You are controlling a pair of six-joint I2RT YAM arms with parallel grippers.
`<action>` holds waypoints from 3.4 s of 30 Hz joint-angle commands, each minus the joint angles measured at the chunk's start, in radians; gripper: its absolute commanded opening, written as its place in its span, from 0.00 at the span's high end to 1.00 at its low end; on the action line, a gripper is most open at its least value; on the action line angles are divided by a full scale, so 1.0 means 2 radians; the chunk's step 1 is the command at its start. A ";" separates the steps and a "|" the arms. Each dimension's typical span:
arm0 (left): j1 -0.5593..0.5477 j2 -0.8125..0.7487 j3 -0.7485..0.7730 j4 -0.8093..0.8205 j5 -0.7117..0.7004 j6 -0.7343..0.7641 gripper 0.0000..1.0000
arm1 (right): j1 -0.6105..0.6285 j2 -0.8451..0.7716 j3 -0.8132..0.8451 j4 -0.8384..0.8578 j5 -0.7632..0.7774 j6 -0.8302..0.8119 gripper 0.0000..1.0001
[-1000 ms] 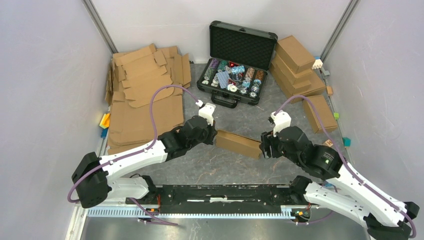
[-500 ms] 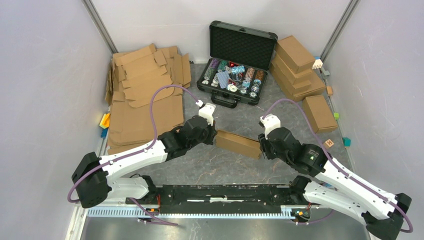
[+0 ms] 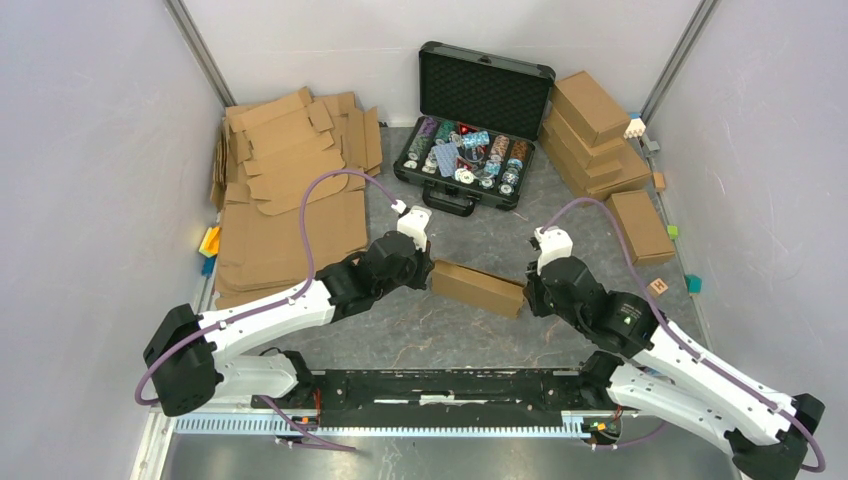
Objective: Fold the paper box
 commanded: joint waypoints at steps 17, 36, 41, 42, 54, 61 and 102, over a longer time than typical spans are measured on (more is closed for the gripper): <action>-0.007 0.014 0.009 -0.036 0.003 -0.013 0.98 | -0.010 0.020 0.042 -0.019 -0.020 0.145 0.93; -0.014 0.028 0.014 -0.036 -0.011 -0.012 0.98 | -0.051 0.038 0.068 -0.040 -0.065 0.195 0.94; -0.017 0.032 0.015 -0.039 -0.019 -0.011 0.98 | -0.066 0.033 0.062 -0.038 -0.079 0.198 0.94; -0.018 0.033 0.016 -0.040 -0.020 -0.010 0.98 | -0.068 0.033 0.062 -0.036 -0.082 0.197 0.94; -0.020 0.036 0.015 -0.042 -0.026 -0.011 0.98 | -0.079 0.034 0.064 -0.035 -0.090 0.200 0.94; -0.020 0.038 0.017 -0.044 -0.027 -0.012 0.98 | -0.081 0.025 0.047 -0.032 -0.091 0.217 0.96; -0.020 0.041 0.024 -0.052 -0.027 -0.015 0.97 | -0.081 0.011 0.015 -0.068 -0.080 0.202 0.95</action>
